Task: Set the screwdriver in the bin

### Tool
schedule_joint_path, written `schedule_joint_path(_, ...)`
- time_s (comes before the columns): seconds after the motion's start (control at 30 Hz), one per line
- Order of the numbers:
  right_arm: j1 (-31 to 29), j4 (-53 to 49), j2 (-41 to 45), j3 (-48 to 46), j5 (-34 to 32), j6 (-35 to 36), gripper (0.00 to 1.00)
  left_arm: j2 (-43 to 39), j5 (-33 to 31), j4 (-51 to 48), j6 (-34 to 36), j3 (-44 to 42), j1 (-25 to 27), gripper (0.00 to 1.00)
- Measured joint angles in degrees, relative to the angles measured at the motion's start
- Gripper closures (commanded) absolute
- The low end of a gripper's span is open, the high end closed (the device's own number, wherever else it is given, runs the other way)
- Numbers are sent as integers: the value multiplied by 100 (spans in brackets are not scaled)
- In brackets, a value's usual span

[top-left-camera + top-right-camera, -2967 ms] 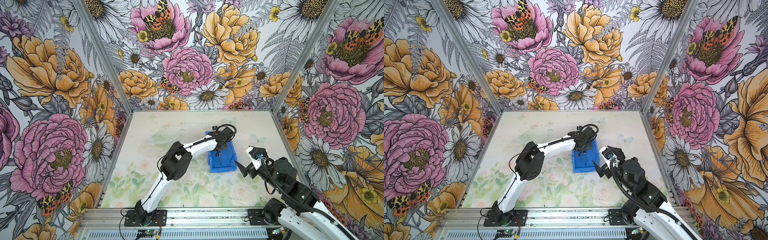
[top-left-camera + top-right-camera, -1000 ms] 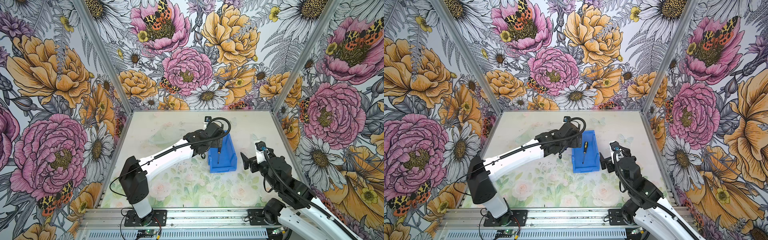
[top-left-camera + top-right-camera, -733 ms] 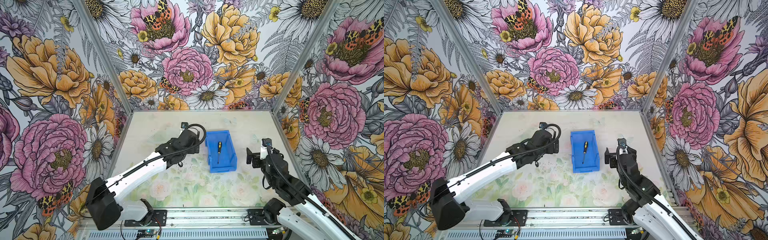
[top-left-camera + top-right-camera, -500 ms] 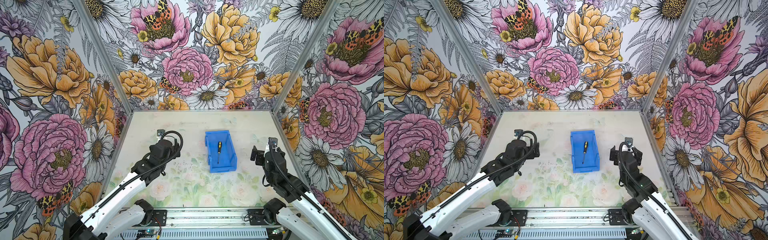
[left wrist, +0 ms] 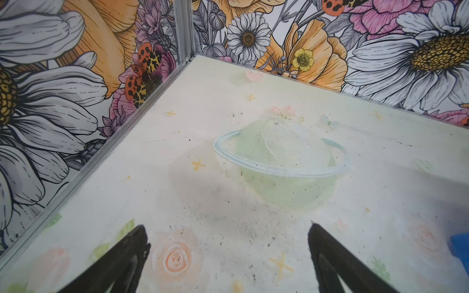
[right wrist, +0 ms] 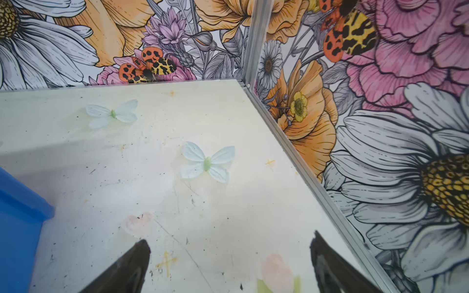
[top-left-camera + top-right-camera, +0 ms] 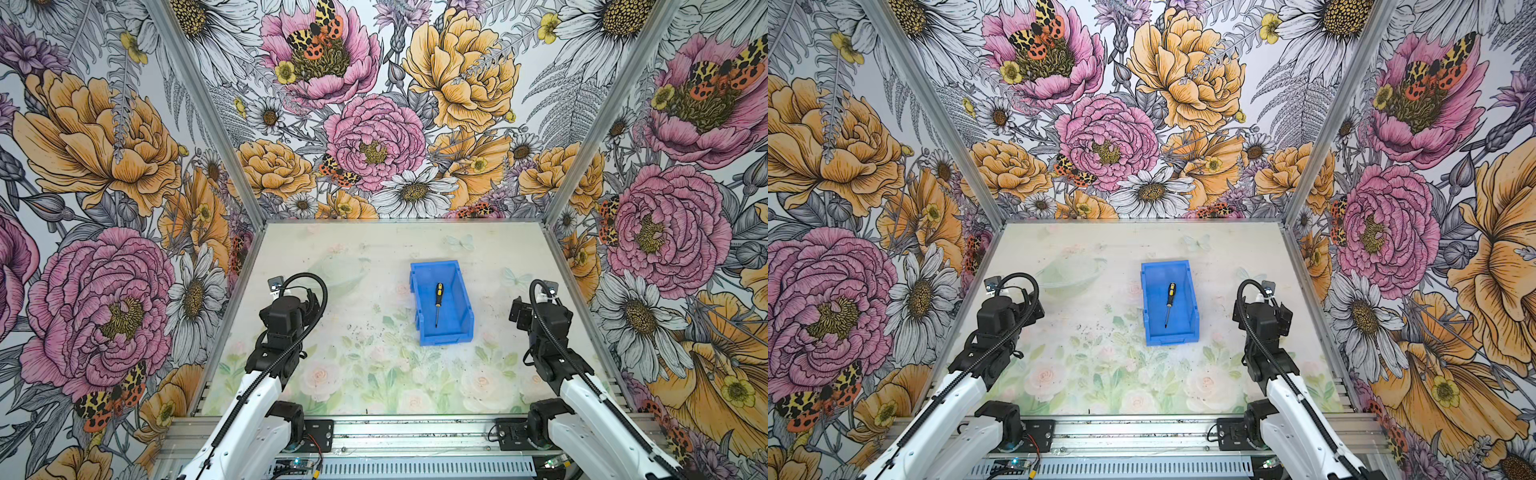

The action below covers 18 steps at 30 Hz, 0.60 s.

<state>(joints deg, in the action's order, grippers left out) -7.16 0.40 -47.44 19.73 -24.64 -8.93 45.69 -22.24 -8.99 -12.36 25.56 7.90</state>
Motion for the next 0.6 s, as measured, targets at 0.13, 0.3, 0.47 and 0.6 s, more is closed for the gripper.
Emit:
schedule_joint_path(0.13, 234, 632, -916, 4, 428, 199, 1, 636, -2, 590, 240, -85, -175, 1)
schedule_joint_path(0.3, 531, 1384, -1508, 4, 787, 267, 1, 1320, 0, 1698, 446, -507, -216, 1)
schedule_joint_path(0.47, 699, 2048, -1921, 4, 1010, 258, 1, 1805, 4, 2627, 560, -728, -284, 1)
schedule_joint_path(0.6, 802, 2389, -2312, 17, 1174, 258, 1, 2118, 81, 3451, 640, -737, -411, 1)
